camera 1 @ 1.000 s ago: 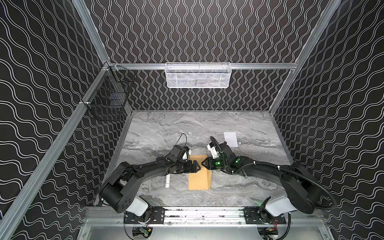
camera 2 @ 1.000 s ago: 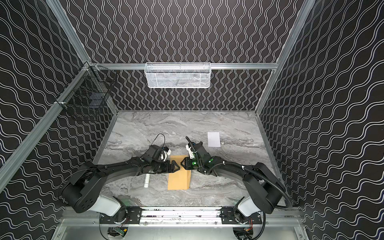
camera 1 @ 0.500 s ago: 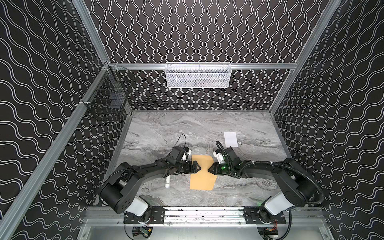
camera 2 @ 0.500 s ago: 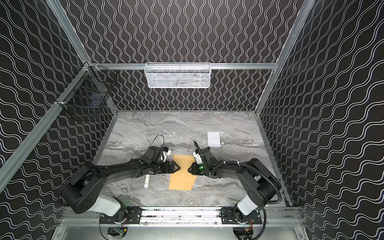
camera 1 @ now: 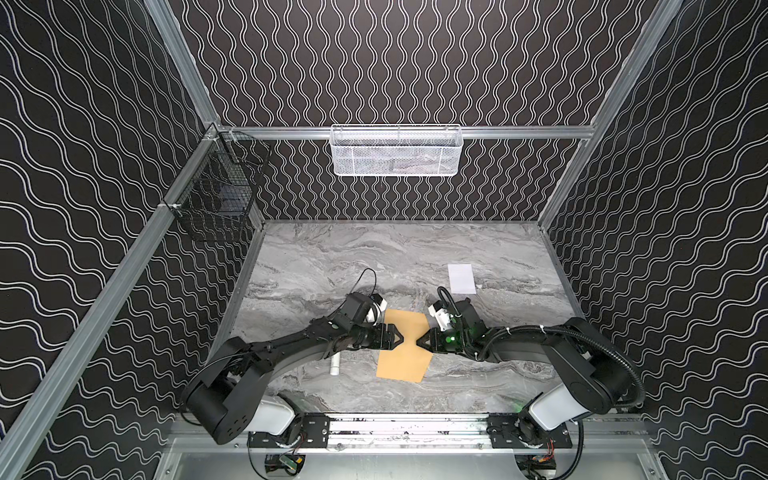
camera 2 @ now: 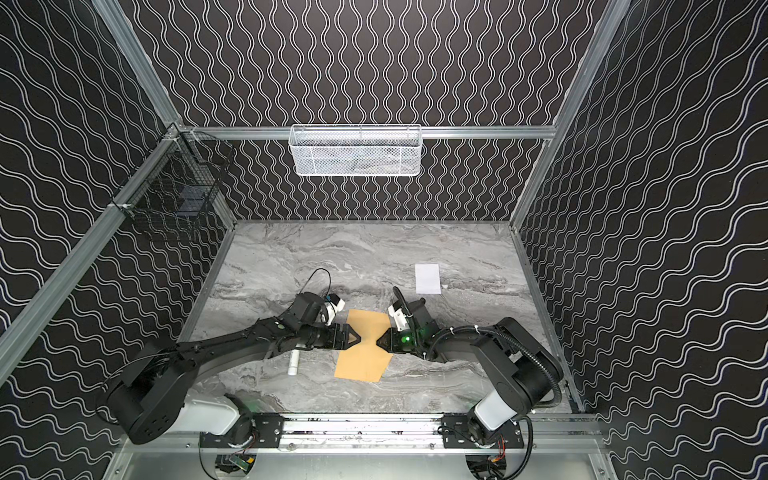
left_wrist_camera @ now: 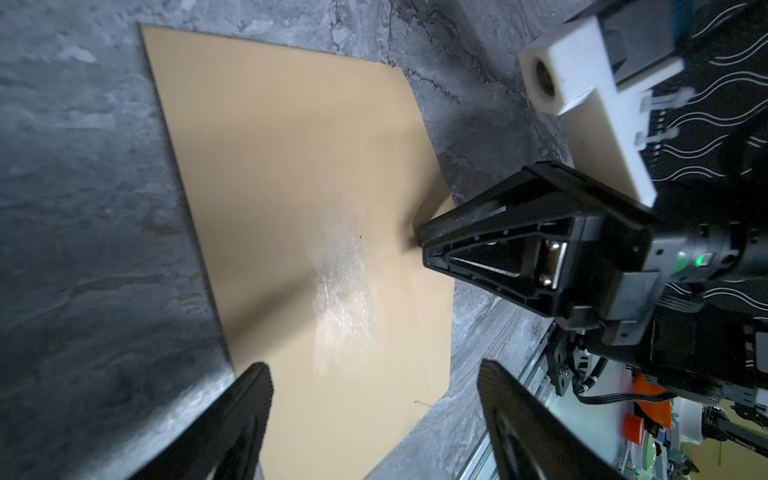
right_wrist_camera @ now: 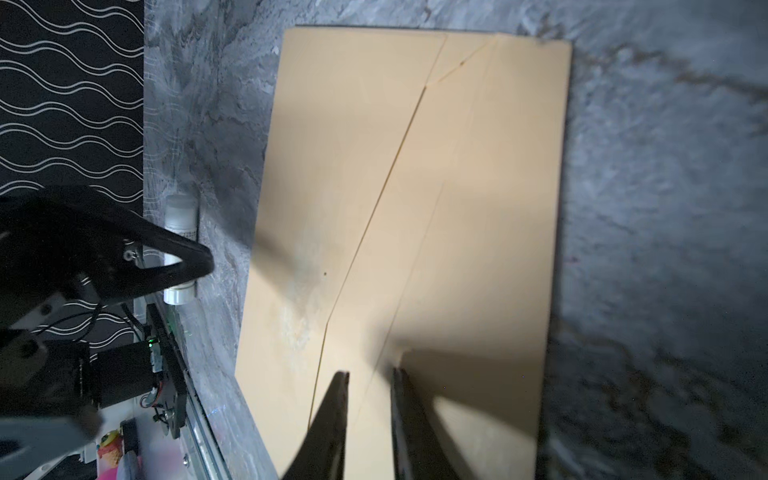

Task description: Place the letter into the envelope and seal it

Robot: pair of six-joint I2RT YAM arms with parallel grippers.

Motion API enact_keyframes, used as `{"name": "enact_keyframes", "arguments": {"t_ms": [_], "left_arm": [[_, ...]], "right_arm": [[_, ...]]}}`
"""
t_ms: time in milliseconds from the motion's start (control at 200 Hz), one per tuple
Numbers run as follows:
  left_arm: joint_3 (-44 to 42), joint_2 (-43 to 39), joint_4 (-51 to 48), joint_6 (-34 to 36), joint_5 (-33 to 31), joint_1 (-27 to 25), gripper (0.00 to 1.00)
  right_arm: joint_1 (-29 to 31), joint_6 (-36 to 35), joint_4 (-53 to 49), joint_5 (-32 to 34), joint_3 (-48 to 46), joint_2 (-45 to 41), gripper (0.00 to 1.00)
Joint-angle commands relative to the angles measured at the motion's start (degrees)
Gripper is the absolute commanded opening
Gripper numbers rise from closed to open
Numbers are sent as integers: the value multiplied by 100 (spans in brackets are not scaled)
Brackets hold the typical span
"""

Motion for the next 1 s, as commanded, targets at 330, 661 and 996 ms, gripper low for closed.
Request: {"name": "enact_keyframes", "arguments": {"t_ms": [330, 661, 996], "left_arm": [[-259, 394, 79, 48, -1, -65, 74], [-900, 271, 281, -142, 85, -63, 73], [-1300, -61, 320, -270, 131, -67, 73]], "right_arm": [[2, 342, -25, 129, -154, -41, 21], [-76, 356, -157, 293, -313, -151, 21], [-308, -33, -748, 396, -90, -375, 22]]}}
